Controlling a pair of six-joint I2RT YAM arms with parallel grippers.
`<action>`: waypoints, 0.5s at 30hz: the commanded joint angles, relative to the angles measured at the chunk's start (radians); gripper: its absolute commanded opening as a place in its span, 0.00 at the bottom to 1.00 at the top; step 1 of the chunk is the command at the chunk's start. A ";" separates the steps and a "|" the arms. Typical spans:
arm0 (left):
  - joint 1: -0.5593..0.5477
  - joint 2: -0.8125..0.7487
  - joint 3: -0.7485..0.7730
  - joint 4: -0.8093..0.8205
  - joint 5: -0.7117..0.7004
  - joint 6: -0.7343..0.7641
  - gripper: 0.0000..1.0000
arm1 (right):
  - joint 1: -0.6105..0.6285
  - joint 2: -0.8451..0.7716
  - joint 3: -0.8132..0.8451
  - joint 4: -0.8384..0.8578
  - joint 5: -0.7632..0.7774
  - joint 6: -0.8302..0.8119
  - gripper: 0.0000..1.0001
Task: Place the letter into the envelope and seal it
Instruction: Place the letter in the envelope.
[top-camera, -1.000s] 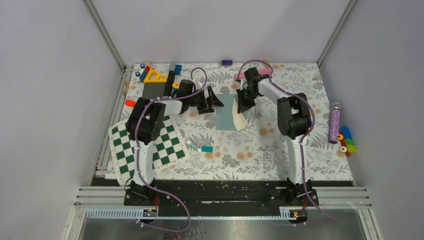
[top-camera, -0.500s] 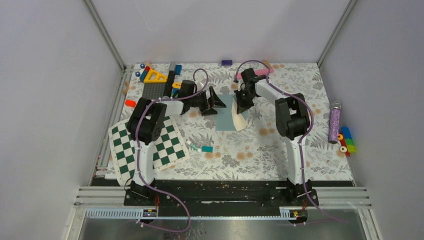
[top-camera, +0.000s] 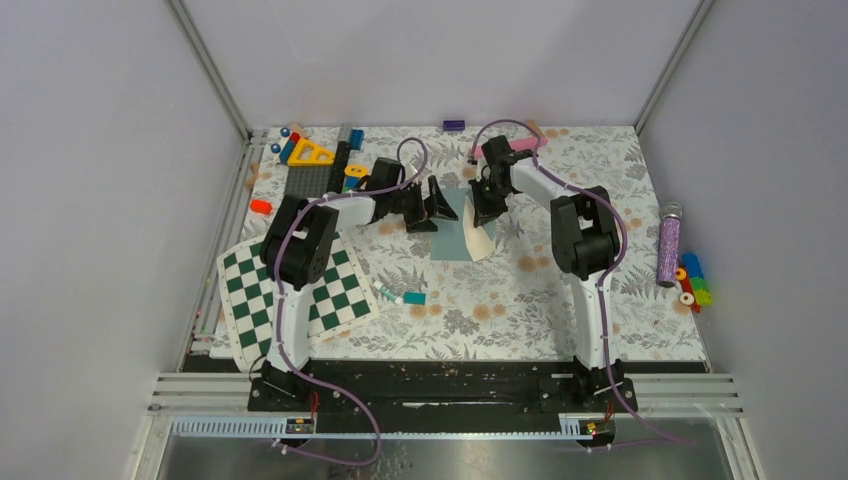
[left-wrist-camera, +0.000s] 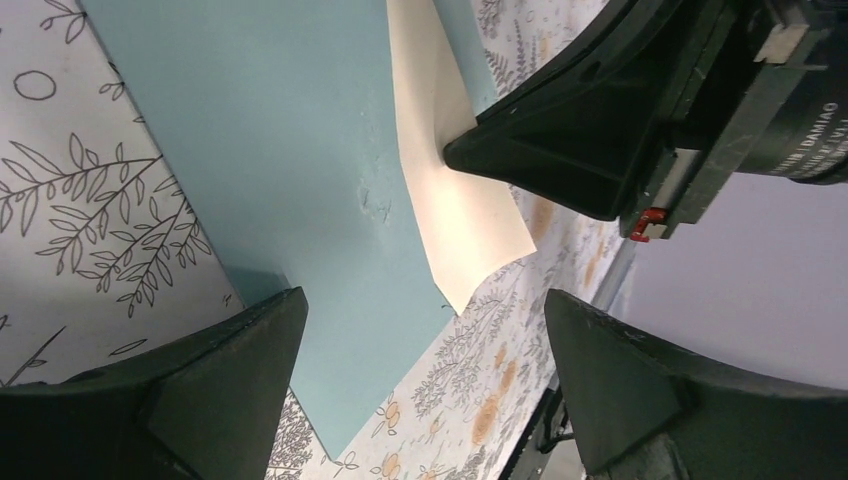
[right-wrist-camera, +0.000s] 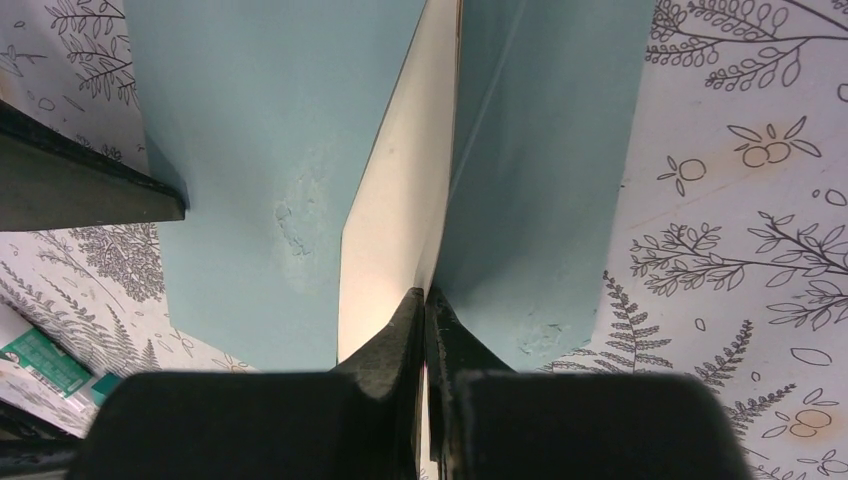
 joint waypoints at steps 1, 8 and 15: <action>-0.021 0.021 0.041 -0.190 -0.164 0.120 0.94 | 0.006 -0.025 0.025 -0.002 0.032 0.009 0.00; -0.029 0.030 0.042 -0.204 -0.177 0.124 0.90 | -0.010 -0.034 0.015 0.004 0.053 0.048 0.00; -0.030 0.029 0.041 -0.200 -0.169 0.125 0.90 | -0.035 -0.003 0.062 -0.023 0.069 0.087 0.00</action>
